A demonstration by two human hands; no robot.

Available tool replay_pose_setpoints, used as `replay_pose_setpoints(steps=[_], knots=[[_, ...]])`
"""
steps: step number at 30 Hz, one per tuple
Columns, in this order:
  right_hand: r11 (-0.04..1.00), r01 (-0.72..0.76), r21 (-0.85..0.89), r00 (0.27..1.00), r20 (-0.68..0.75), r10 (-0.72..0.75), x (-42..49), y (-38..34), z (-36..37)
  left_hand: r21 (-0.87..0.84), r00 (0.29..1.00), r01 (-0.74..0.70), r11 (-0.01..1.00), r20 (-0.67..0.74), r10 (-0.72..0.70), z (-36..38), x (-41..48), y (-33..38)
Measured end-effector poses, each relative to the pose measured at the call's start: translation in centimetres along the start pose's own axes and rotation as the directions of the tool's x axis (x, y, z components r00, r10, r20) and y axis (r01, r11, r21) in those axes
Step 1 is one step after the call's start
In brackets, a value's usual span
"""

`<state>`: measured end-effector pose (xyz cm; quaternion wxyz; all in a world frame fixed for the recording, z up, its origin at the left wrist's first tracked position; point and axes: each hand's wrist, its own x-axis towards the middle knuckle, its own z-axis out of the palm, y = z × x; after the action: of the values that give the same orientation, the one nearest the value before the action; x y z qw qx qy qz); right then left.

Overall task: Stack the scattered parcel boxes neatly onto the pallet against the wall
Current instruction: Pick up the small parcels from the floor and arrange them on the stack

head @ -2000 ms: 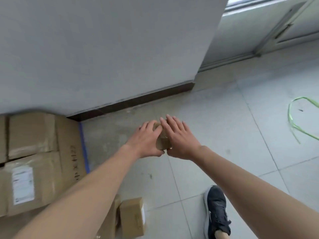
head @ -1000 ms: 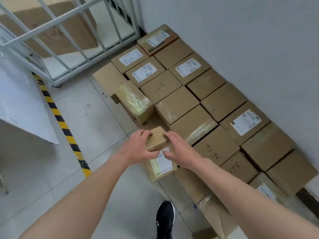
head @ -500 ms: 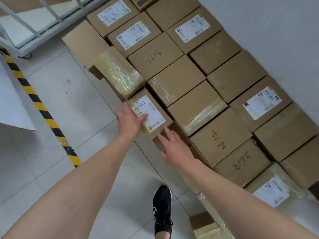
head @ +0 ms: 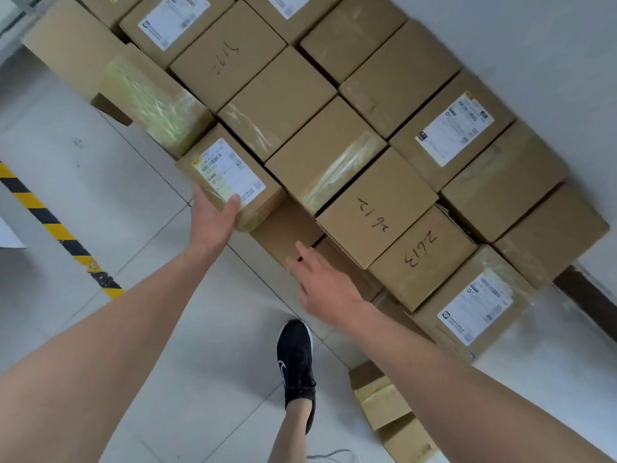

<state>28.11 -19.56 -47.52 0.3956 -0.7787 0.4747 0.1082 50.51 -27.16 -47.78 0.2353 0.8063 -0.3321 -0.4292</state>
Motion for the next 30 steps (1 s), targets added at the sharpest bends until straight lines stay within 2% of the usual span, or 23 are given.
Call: replay_pose_setpoints(steps=[3, 6, 9, 12, 15, 17, 19, 20, 22, 24, 25, 26, 30], knots=[[0.997, -0.077, 0.009, 0.997, 0.002, 0.077, -5.3, 3.4, 2.1, 0.068, 0.997, 0.075, 0.995, 0.003, -0.075, 3.4, -4.7, -2.1], [0.984, -0.173, 0.051, 0.984, -0.030, 0.174, -11.5, 6.7, 4.6, 0.224, 0.986, 0.092, 0.970, 0.113, -0.120, 7.6, -11.1, -5.1], [0.953, -0.229, 0.197, 0.959, -0.123, 0.256, -18.1, 9.2, 7.8, 0.349, 0.962, 0.049, 0.936, 0.235, -0.138, 12.4, -17.7, -7.9], [0.892, -0.299, 0.339, 0.878, -0.268, 0.396, -24.1, 10.8, 12.2, 0.440, 0.936, 0.004, 0.898, 0.314, -0.157, 17.3, -23.7, -10.8], [0.803, -0.403, 0.440, 0.790, -0.275, 0.548, -29.0, 11.7, 17.5, 0.533, 0.908, -0.062, 0.844, 0.382, -0.174, 21.7, -28.6, -14.1], [0.730, -0.468, 0.498, 0.718, -0.267, 0.643, -31.4, 12.4, 21.7, 0.629, 0.888, -0.160, 0.760, 0.428, -0.167, 24.3, -30.9, -16.7], [0.567, -0.590, 0.575, 0.612, -0.139, 0.779, -32.8, 13.2, 25.9, 0.705, 0.877, -0.231, 0.670, 0.449, -0.170, 26.6, -32.4, -19.4], [0.431, -0.656, 0.620, 0.542, -0.012, 0.840, -33.2, 13.8, 28.0, 0.732, 0.873, -0.263, 0.629, 0.458, -0.168, 27.6, -32.8, -20.8], [0.086, -0.740, 0.668, 0.350, 0.272, 0.896, -33.4, 15.1, 31.9, 0.775, 0.862, -0.346, 0.528, 0.485, -0.147, 29.8, -33.2, -23.4], [-0.193, -0.713, 0.674, 0.200, 0.460, 0.865, -33.0, 16.3, 35.4, 0.793, 0.848, -0.421, 0.441, 0.517, -0.120, 31.8, -33.2, -25.7], [-0.259, -0.694, 0.672, 0.171, 0.503, 0.847, -32.5, 16.7, 36.9, 0.795, 0.842, -0.449, 0.407, 0.529, -0.104, 32.6, -33.1, -26.8], [-0.281, -0.686, 0.672, 0.163, 0.518, 0.840, -31.9, 17.1, 38.2, 0.797, 0.838, -0.476, 0.372, 0.539, -0.081, 33.4, -33.0, -27.8], [-0.254, -0.664, 0.703, 0.122, 0.437, 0.891, -29.0, 18.1, 41.5, 0.777, 0.811, -0.577, 0.250, 0.581, 0.066, 35.2, -32.6, -30.6]])
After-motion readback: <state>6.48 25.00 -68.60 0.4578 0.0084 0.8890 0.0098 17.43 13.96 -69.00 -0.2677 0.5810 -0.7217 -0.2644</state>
